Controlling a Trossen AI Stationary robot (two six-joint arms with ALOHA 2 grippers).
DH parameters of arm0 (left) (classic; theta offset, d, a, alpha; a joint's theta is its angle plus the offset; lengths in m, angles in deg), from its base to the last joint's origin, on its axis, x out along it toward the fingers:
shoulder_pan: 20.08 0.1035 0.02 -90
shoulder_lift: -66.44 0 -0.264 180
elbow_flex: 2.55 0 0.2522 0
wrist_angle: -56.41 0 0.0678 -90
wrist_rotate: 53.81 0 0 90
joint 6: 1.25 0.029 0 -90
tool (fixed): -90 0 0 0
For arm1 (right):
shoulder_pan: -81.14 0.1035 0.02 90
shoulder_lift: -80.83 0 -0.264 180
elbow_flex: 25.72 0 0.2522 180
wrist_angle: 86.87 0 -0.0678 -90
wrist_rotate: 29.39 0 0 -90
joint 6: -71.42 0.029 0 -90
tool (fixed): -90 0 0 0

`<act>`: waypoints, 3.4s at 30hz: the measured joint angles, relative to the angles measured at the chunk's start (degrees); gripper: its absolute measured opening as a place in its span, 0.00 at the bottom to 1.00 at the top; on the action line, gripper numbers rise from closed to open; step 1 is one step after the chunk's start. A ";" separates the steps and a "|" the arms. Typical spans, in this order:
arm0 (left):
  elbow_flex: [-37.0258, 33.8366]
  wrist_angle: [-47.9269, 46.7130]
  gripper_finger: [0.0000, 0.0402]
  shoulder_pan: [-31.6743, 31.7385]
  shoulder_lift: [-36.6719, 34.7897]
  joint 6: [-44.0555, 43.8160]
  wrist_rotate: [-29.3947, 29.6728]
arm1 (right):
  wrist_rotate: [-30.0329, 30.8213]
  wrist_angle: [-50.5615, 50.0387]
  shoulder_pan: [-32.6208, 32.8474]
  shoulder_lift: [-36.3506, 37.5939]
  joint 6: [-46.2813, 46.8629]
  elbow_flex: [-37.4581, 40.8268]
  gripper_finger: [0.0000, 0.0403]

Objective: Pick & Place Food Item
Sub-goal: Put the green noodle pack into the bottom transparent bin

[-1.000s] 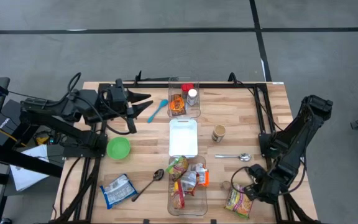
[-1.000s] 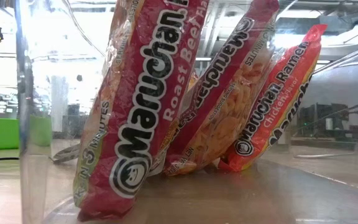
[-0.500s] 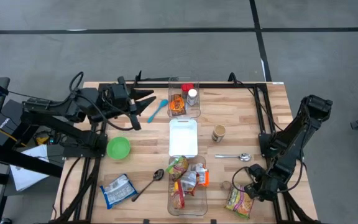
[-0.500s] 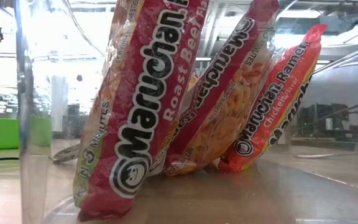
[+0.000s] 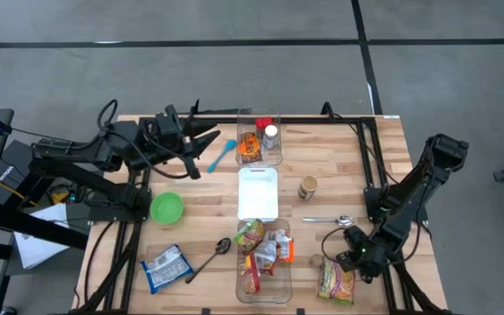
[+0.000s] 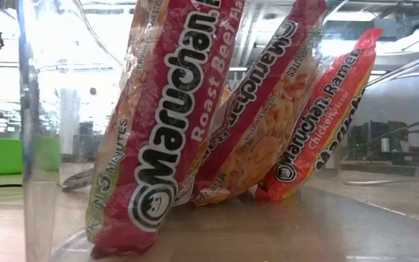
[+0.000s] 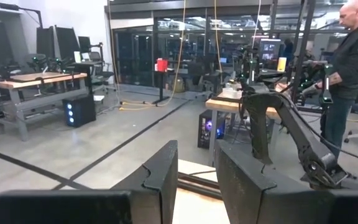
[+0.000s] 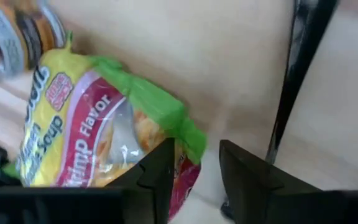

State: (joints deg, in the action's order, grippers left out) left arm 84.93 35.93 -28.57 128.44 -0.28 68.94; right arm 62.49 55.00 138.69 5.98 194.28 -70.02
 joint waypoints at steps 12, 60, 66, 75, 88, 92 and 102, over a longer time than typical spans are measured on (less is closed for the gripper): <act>0.00 0.17 0.25 0.00 0.00 0.17 -0.02 | -0.14 4.02 2.21 1.13 -1.52 0.04 0.02; 0.00 -1.64 0.25 0.00 0.00 0.22 -0.04 | 29.66 26.83 -11.87 7.87 -37.59 -20.22 0.00; 0.00 -1.66 0.25 -0.37 0.00 0.11 -0.03 | 31.78 32.03 -12.59 3.62 -32.71 -20.22 0.00; 0.00 -3.73 0.25 -0.48 0.00 0.19 -0.08 | 32.06 39.54 -12.60 -4.43 -29.83 -22.31 0.00; 0.00 -5.23 0.25 -0.48 0.00 0.20 -2.69 | 30.96 36.77 -12.58 -13.97 -25.34 -29.92 0.00; 0.00 -5.33 0.25 -0.48 0.00 0.20 -3.07 | 30.43 36.82 -12.85 -15.70 -25.30 -31.76 0.00; 0.00 -7.46 0.25 -0.48 -0.11 0.19 -5.75 | 27.79 36.67 -15.81 -19.36 -25.16 -33.97 0.00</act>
State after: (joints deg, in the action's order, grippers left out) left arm 84.93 28.47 -29.06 128.33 -0.08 63.19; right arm 90.28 91.67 122.87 -13.38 169.12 -103.99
